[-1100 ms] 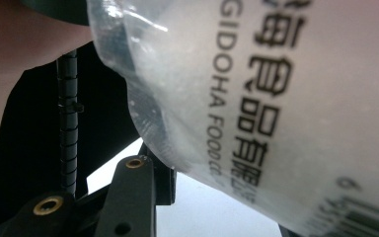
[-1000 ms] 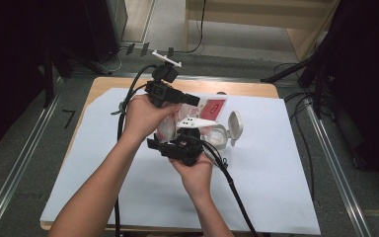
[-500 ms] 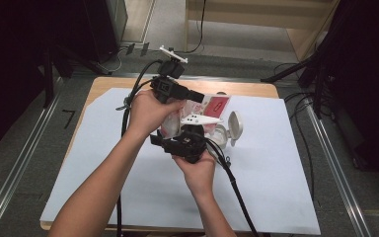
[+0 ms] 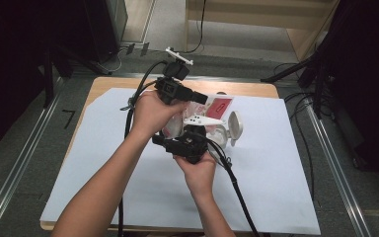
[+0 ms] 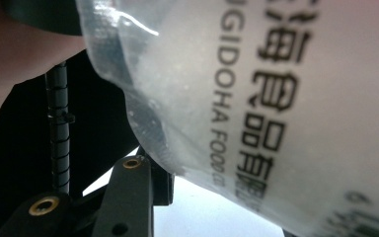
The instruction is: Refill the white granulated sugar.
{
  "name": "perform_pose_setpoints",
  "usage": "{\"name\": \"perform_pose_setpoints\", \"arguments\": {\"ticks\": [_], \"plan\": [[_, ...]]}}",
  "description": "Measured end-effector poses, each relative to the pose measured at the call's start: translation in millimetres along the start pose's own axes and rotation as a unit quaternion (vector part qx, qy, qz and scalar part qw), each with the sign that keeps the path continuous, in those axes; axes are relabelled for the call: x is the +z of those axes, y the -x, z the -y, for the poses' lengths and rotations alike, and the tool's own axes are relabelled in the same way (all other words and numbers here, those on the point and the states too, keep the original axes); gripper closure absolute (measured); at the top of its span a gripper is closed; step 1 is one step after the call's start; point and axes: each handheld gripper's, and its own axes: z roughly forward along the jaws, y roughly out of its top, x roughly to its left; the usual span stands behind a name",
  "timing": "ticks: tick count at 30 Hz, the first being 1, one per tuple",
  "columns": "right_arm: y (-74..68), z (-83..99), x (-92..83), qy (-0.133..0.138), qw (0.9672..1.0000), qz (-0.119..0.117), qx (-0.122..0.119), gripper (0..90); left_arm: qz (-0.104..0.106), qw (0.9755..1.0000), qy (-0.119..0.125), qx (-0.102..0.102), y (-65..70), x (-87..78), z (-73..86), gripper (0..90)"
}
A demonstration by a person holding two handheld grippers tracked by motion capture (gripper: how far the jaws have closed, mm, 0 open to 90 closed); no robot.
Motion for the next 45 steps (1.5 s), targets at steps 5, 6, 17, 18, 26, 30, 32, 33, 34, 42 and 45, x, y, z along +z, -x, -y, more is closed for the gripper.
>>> {"name": "perform_pose_setpoints", "arguments": {"ticks": [5,6,17,18,26,30,32,33,34,42,45], "plan": [[-0.8,0.0,0.1,0.002,1.0000,-0.001,-0.001,61.2,-0.004,1.0000,-0.001,0.005,1.3,-1.3,0.1,87.8],[-1.0,0.2,0.5,0.004,1.0000,-0.001,-0.001,61.1,-0.002,1.0000,0.000,0.005,1.5,-1.3,0.3,87.8],[-5.5,2.3,0.9,0.015,0.9999,0.007,0.003,59.8,-0.009,0.9999,-0.005,0.013,5.7,-1.1,-0.1,87.8],[-5.5,2.5,0.8,0.014,0.9999,0.007,0.002,59.9,-0.006,0.9998,-0.004,0.017,5.5,-1.2,0.6,87.8],[-8.6,4.6,1.4,0.007,0.9999,0.009,-0.008,60.6,-0.003,0.9999,-0.007,0.015,4.3,-3.9,3.8,87.8],[-10.3,5.1,1.4,0.002,0.9998,0.012,-0.013,61.4,0.001,0.9999,-0.004,0.011,3.2,-4.5,5.3,87.8],[-11.0,5.5,1.7,0.001,0.9998,0.013,-0.014,61.4,0.003,1.0000,-0.004,0.007,3.3,-5.0,6.3,87.8],[-11.8,5.9,1.6,-0.001,0.9998,0.012,-0.015,61.4,0.005,1.0000,-0.004,0.006,3.1,-5.1,6.6,87.8],[-12.4,6.0,1.6,-0.002,0.9998,0.012,-0.015,61.4,0.005,0.9999,-0.008,0.007,2.8,-5.8,7.0,87.8],[-18.3,9.3,2.5,-0.008,0.9996,0.013,-0.024,61.6,0.008,0.9999,-0.005,0.007,3.6,-8.9,12.3,87.7],[-18.7,11.1,3.1,-0.010,0.9994,0.015,-0.029,62.4,0.007,0.9999,-0.008,0.007,3.8,-9.9,14.2,87.8]]}}
